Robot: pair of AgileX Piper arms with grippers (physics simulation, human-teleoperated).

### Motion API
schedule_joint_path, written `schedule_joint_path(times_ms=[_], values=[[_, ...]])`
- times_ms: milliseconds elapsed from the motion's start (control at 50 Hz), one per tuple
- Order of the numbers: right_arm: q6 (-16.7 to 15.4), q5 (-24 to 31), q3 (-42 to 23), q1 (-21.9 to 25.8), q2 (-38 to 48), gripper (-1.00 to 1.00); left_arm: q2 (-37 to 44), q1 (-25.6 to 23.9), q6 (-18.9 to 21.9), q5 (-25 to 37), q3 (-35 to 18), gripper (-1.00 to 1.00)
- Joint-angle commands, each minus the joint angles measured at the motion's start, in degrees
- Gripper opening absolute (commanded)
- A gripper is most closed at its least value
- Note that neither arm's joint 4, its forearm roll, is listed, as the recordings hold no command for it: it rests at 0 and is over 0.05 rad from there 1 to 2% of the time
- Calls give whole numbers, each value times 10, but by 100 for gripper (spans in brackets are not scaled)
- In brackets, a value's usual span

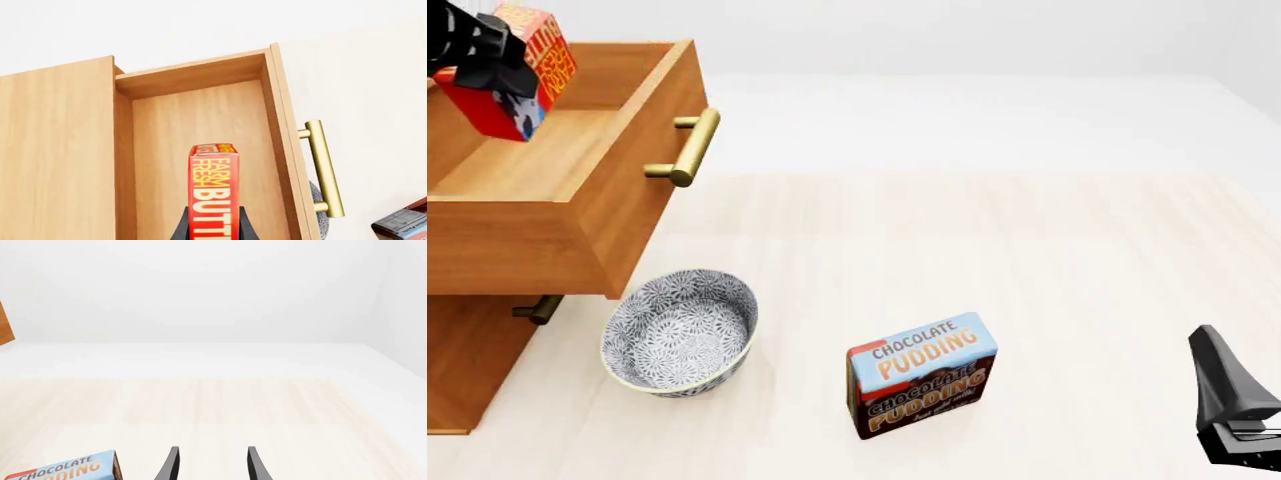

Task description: Put the butter at the back in the top drawer of the cabinet and close it.

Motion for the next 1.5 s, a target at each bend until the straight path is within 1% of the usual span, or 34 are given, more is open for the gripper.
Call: schedule_joint_path(times_ms=[20, 420, 960, 1060, 1500], values=[[0, 0, 0, 0, 0, 100, 0, 8, 9, -10, 4, -100], [0, 0, 0, 0, 0, 100, 5, 24, 14, -16, 9, -100], [0, 0, 0, 0, 0, 100, 25, 25, 19, -33, 32, -100], [0, 0, 0, 0, 0, 100, 26, 24, 13, -34, 32, -100], [0, 0, 0, 0, 0, 100, 30, 26, 14, -43, 49, -100]])
